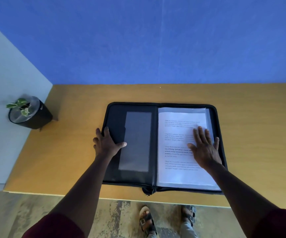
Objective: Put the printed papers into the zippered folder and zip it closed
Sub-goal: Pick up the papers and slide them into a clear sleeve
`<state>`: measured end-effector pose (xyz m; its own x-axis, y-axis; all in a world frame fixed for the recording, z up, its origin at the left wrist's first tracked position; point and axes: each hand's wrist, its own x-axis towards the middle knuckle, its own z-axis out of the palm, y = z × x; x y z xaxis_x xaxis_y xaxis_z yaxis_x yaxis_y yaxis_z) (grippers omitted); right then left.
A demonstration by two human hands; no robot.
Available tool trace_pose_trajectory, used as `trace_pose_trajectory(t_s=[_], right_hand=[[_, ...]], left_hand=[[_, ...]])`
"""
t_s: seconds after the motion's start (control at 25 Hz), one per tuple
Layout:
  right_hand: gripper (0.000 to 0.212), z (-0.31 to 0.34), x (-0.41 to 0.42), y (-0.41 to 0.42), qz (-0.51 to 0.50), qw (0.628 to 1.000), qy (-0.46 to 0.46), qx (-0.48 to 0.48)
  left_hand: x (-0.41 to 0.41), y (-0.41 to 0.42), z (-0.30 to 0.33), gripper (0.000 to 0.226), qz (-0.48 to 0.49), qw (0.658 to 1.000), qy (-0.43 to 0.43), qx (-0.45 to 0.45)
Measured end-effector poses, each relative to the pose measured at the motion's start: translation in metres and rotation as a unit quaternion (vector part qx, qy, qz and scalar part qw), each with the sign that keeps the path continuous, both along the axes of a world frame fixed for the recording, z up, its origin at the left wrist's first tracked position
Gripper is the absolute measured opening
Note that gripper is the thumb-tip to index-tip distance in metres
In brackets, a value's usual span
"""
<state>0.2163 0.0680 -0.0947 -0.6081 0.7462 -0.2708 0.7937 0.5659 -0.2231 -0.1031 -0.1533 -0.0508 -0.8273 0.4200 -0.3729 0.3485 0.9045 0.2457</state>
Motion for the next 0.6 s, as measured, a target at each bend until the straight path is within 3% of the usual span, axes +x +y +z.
trace_pose_trajectory(t_s=[0.24, 0.44, 0.6], right_hand=[[0.070, 0.000, 0.000, 0.002, 0.006, 1.000, -0.018, -0.004], [0.070, 0.001, -0.002, 0.004, 0.006, 1.000, -0.018, -0.024], [0.069, 0.004, -0.004, 0.002, 0.010, 0.999, -0.020, -0.034]], left_hand=[[-0.015, -0.001, 0.001, 0.117, 0.008, 0.999, 0.002, 0.032], [-0.038, -0.014, 0.001, 0.091, 0.091, 0.983, -0.066, 0.145], [-0.046, -0.012, 0.018, 0.070, 0.015, 0.990, 0.028, 0.135]])
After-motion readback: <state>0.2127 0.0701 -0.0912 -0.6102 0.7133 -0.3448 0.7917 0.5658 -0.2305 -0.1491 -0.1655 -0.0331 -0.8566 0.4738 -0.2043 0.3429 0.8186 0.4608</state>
